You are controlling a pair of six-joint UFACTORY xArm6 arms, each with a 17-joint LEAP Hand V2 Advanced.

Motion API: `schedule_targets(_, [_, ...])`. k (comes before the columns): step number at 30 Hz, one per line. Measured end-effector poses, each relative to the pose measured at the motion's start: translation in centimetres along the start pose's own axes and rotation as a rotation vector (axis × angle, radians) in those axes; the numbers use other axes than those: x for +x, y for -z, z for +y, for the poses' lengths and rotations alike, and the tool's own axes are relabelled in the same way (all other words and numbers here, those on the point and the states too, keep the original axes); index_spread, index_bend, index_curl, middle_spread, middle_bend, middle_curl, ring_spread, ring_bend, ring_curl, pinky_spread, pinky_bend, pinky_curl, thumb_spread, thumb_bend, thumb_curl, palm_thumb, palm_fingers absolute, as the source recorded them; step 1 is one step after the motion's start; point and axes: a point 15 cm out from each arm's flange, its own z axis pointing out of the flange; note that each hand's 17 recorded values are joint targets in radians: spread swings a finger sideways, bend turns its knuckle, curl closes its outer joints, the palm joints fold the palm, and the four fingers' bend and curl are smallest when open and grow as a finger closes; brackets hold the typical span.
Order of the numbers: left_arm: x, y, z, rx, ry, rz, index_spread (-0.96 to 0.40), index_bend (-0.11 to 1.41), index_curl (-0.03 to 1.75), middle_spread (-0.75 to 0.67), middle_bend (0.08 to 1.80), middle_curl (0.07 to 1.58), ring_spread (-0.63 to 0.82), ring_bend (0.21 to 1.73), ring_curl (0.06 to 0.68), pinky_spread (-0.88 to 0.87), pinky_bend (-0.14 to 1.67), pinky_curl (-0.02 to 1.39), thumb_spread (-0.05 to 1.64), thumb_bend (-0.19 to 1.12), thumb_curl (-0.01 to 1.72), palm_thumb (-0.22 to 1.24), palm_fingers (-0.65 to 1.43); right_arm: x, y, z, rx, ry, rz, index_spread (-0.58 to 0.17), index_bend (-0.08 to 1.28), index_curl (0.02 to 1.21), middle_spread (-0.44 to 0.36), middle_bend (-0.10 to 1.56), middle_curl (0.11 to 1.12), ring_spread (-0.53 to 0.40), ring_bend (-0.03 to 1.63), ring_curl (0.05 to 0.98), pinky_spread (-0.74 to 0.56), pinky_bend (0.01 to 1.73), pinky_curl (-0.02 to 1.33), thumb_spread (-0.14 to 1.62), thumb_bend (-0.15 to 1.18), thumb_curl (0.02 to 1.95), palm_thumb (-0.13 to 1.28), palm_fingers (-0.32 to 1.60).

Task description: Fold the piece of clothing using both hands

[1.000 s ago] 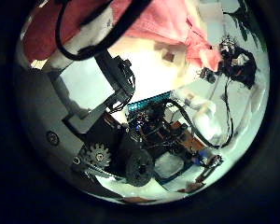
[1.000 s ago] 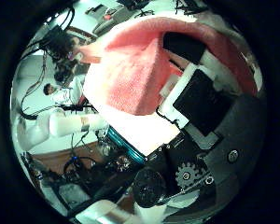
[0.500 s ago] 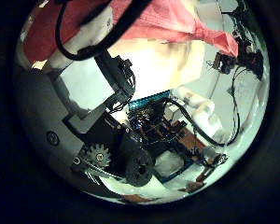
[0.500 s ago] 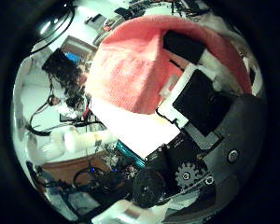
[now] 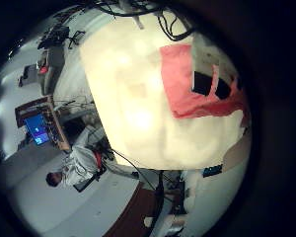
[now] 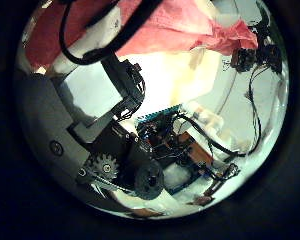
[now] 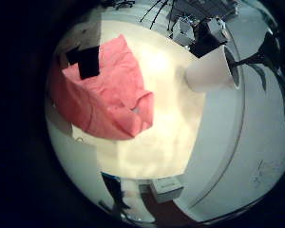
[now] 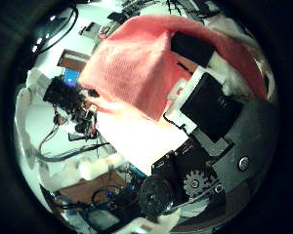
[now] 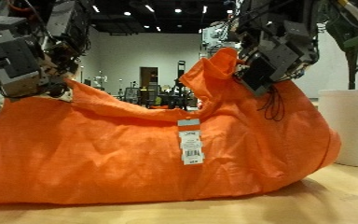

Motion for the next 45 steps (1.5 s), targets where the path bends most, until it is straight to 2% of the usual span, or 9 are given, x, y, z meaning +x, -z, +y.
schedule_targets(10, [-1.8, -1.9, -4.2, -0.062, 0.021, 0.025, -0.73, 0.23, 0.88, -0.54, 1.0, 0.58, -0.56, 0.98, 0.471, -0.78, 0.73, 0.59, 1.13, -0.02, 0.29, 0.66, 1.13, 0.8, -5.4, -7.4, -0.055, -0.026, -0.01, -0.231, 1.1, 0.87, -0.125, 1.35, 0.76, -0.191, 1.44, 0.617, -0.23, 1.23, 0.87, 1.17, -0.02, 0.62, 0.99, 1.13])
schedule_targets(19, [-3.1, -3.8, -6.8, -0.095, 0.046, 0.053, -0.71, 0.21, 0.89, -0.53, 0.99, 0.59, -0.55, 0.99, 0.474, -0.78, 0.72, 0.6, 1.14, -0.02, 0.29, 0.66, 1.12, 1.4, -10.4, -9.9, -0.099, -0.044, -0.013, -0.25, 1.04, 0.85, -0.13, 1.3, 0.74, -0.202, 1.42, 0.612, -0.25, 1.19, 0.88, 1.3, -0.01, 0.53, 0.87, 1.09])
schedule_targets(28, [-3.4, -5.5, -9.2, -0.112, 0.059, 0.091, -0.7, 0.19, 0.9, -0.53, 0.98, 0.6, -0.55, 0.99, 0.477, -0.78, 0.69, 0.6, 1.15, -0.02, 0.29, 0.67, 1.11, 2.6, -13.0, -12.2, -0.038, -0.067, -0.003, -0.307, 0.78, 0.77, -0.137, 1.13, 0.67, -0.236, 1.33, 0.566, -0.35, 1.12, 0.8, 1.34, -0.01, 0.47, 0.84, 1.03])
schedule_targets(31, [-3.4, -5.5, -9.6, -0.099, 0.07, 0.099, -0.7, 0.18, 0.9, -0.53, 0.97, 0.6, -0.55, 0.99, 0.479, -0.78, 0.69, 0.61, 1.15, -0.01, 0.29, 0.67, 1.08, 3.0, -12.9, -13.2, 0.001, -0.065, 0.0, -0.329, 0.63, 0.76, -0.166, 1.05, 0.64, -0.251, 1.32, 0.562, -0.45, 1.07, 0.76, 1.35, -0.01, 0.45, 0.82, 0.86])
schedule_targets(33, [-3.6, -5.5, -9.9, -0.082, 0.083, 0.11, -0.67, 0.14, 0.89, -0.53, 0.94, 0.6, -0.55, 0.98, 0.48, -0.78, 0.7, 0.62, 1.15, -0.01, 0.29, 0.67, 0.97, 2.8, -12.6, -14.0, 0.034, -0.064, -0.003, -0.341, 0.5, 0.72, -0.181, 1.0, 0.63, -0.255, 1.29, 0.547, -0.5, 1.04, 0.72, 1.36, -0.01, 0.44, 0.82, 0.69])
schedule_targets(37, [-4.0, -4.5, -10.6, -0.021, 0.104, 0.13, -0.57, 0.08, 0.85, -0.51, 0.9, 0.62, -0.54, 1.01, 0.505, -0.76, 0.75, 0.67, 1.15, -0.02, 0.29, 0.67, 0.72, 3.1, -11.8, -14.4, 0.057, -0.07, -0.004, -0.372, 0.43, 0.69, -0.207, 0.94, 0.6, -0.259, 1.22, 0.517, -0.49, 0.94, 0.68, 1.36, -0.01, 0.42, 0.82, 0.51])
schedule_targets(40, [-4.6, -3.3, -10.5, 0.031, 0.125, 0.146, -0.44, 0.07, 0.79, -0.47, 0.83, 0.62, -0.51, 1.03, 0.514, -0.74, 0.81, 0.7, 1.14, -0.03, 0.29, 0.65, 0.5, 3.7, -11.4, -14.4, 0.066, -0.077, -0.002, -0.386, 0.49, 0.68, -0.202, 0.89, 0.58, -0.241, 1.13, 0.485, -0.37, 0.8, 0.65, 1.37, -0.01, 0.41, 0.81, 0.34])
schedule_targets(43, [-4.8, -2.2, -10.0, 0.064, 0.136, 0.156, -0.27, 0.1, 0.71, -0.33, 0.64, 0.58, -0.43, 1.05, 0.528, -0.67, 0.84, 0.73, 1.13, -0.03, 0.28, 0.59, 0.22, 4.9, -10.3, -14.4, 0.083, -0.093, 0.001, -0.391, 0.51, 0.67, -0.174, 0.83, 0.56, -0.222, 1.07, 0.452, -0.23, 0.72, 0.61, 1.38, -0.01, 0.4, 0.81, 0.29])
schedule_targets(45, [-5.1, -1.5, -9.6, 0.08, 0.141, 0.157, -0.18, 0.15, 0.67, -0.21, 0.52, 0.54, -0.32, 0.99, 0.509, -0.59, 0.83, 0.73, 1.11, -0.04, 0.28, 0.56, 0.07, 5.0, -8.7, -14.5, 0.106, -0.092, 0.005, -0.39, 0.51, 0.66, -0.162, 0.81, 0.55, -0.215, 1.05, 0.437, -0.15, 0.7, 0.59, 1.38, -0.01, 0.39, 0.8, 0.3])
